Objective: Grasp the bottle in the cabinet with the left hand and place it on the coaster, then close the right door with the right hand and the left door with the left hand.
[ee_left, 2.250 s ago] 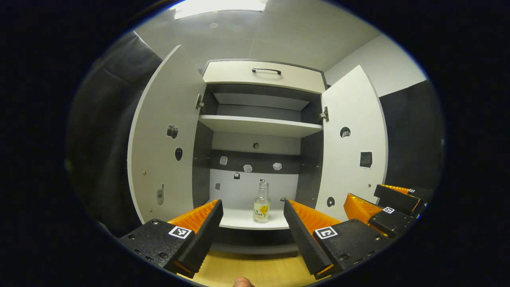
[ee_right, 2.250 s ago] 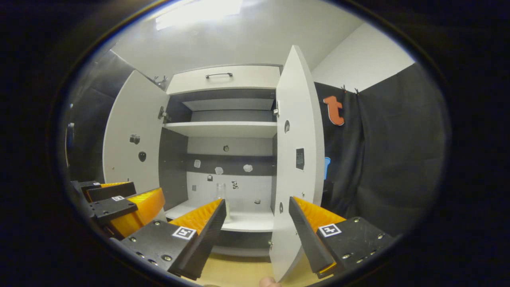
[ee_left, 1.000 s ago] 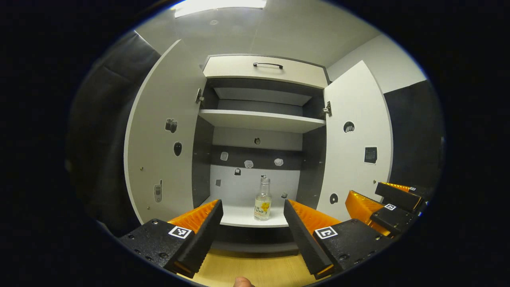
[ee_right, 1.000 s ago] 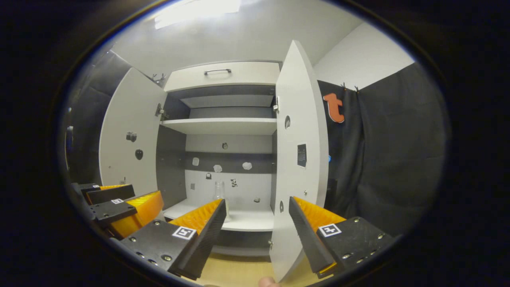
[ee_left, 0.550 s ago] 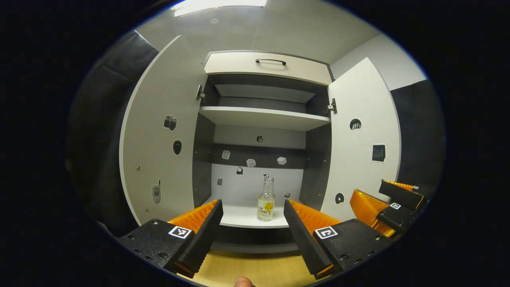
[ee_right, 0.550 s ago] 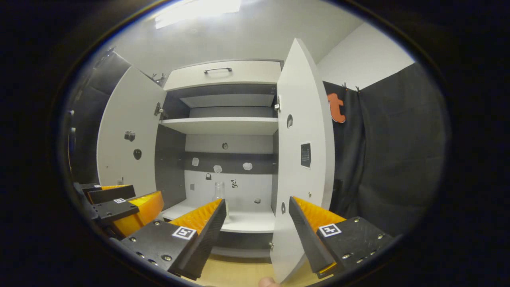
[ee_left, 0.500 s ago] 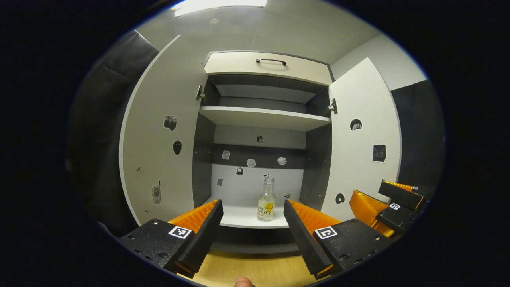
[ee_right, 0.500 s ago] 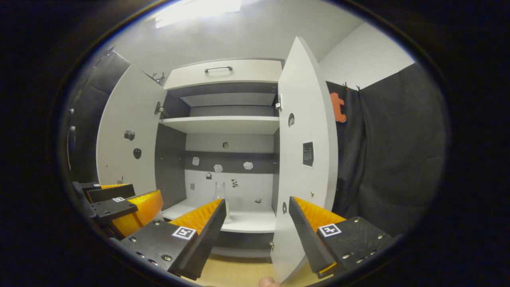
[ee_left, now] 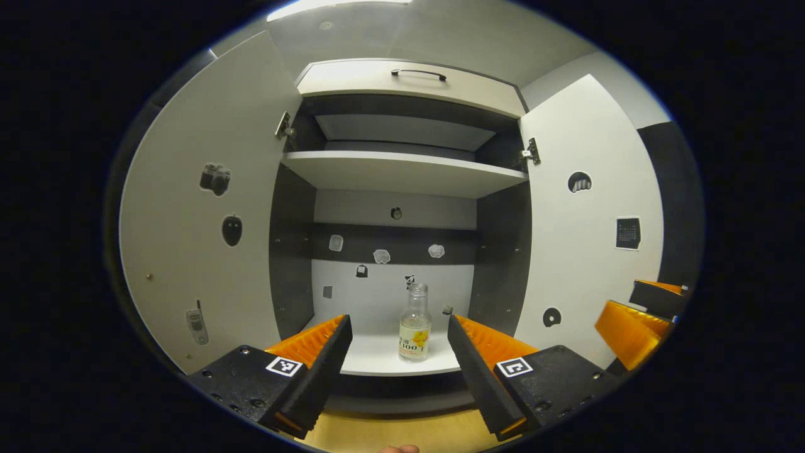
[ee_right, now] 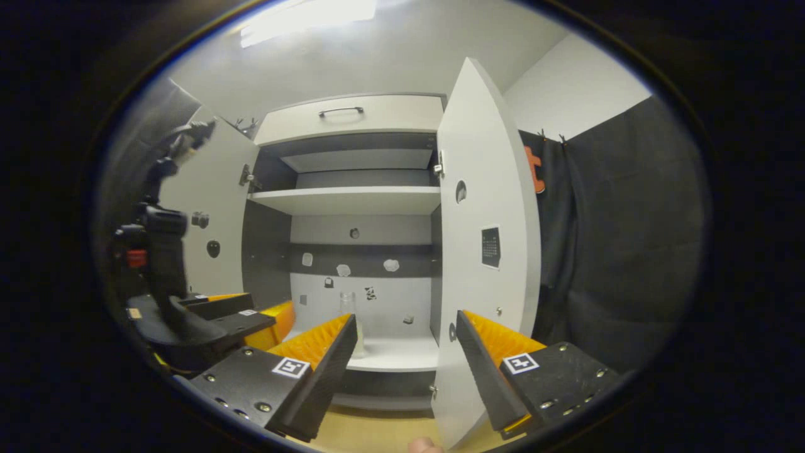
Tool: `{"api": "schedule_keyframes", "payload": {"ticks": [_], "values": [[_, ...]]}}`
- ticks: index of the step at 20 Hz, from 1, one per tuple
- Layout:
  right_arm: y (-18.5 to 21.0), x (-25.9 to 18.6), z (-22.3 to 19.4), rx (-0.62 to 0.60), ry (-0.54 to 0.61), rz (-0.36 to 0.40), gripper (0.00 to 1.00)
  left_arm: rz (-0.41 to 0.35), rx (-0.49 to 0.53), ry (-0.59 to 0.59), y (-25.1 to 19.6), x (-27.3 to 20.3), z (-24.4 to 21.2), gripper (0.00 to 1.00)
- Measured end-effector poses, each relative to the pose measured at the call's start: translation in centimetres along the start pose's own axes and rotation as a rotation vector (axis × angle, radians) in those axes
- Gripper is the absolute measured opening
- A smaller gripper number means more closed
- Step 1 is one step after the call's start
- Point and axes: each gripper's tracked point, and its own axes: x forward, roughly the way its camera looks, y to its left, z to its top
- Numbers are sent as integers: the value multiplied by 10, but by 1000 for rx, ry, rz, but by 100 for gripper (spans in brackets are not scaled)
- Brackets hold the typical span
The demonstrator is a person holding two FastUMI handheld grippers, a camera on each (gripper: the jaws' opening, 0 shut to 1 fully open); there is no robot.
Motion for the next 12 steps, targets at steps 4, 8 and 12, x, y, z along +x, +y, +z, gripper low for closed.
{"api": "schedule_keyframes", "payload": {"ticks": [4, 8, 12], "values": [[-15, -10, 1, -1, -6, -46, 96, -21, 21, 14, -6, 48, -9, 96], [-23, -24, 10, -10, -30, -87, 96, -36, 9, 32, -12, 92, -21, 96], [-32, -39, 16, -26, -50, -119, 96, -35, 14, 70, -16, 134, -39, 96]]}}
